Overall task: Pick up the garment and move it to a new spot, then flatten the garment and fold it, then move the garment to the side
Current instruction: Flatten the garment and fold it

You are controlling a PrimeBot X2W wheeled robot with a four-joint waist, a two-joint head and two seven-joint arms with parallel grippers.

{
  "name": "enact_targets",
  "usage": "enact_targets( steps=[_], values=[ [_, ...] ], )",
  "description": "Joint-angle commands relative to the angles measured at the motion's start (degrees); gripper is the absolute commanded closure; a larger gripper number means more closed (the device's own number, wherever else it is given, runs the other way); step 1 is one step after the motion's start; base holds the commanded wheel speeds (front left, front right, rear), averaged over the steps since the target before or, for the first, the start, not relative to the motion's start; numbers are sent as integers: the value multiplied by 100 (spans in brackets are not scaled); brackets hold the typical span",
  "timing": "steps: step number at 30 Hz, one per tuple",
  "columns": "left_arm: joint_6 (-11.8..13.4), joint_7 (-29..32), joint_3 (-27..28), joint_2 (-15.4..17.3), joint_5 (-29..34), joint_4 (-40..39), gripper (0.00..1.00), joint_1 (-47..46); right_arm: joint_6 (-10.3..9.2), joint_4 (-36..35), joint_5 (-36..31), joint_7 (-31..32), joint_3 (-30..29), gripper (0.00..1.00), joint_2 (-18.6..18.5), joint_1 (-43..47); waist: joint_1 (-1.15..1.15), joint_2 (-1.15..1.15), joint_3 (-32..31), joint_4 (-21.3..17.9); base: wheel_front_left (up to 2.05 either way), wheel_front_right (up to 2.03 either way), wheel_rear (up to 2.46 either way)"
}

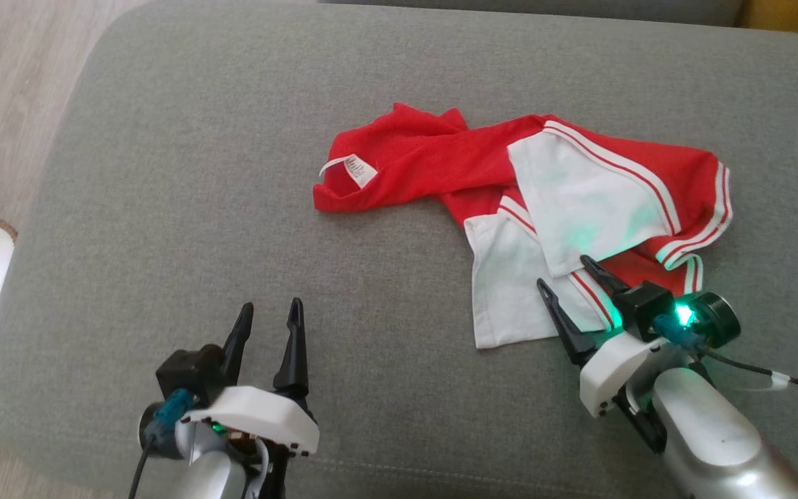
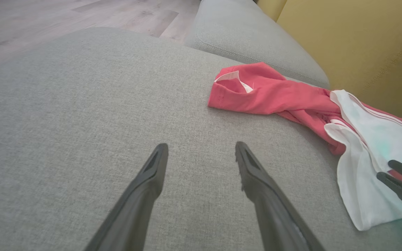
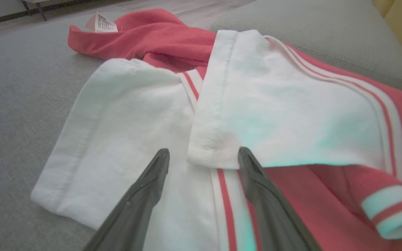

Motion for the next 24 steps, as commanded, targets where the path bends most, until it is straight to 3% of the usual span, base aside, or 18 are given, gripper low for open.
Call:
enact_targets(
  steps=[1, 15, 16, 18, 19, 24],
  values=[
    [8, -34, 146, 30, -30, -175, 0, -166, 37, -92, -52, -77, 75, 0, 1, -178, 0, 0, 16, 24, 0, 0, 0],
    [22, -34, 144, 30, -49, -153, 0, -144, 37, 113, -562, -77, -415, 0, 136, -236, 0, 0, 29, 35, 0, 0, 0],
    [23, -34, 141, 30, -49, -156, 0, -150, 37, 120, -594, -77, -421, 11, 145, -246, 0, 0, 37, 33, 0, 0, 0],
    [28, -34, 135, 30, -50, -161, 0, -161, 37, 133, -642, -77, -433, 78, 159, -261, 0, 0, 50, 33, 0, 0, 0],
    [30, -34, 133, 30, -54, -163, 0, -167, 37, 137, -662, -77, -443, 100, 163, -270, 0, 0, 56, 32, 0, 0, 0],
    [48, -34, 150, 30, -65, -163, 0, -174, 37, 28, -685, -77, -596, 100, 158, -310, 0, 0, 50, 8, 0, 0, 0]
  ],
)
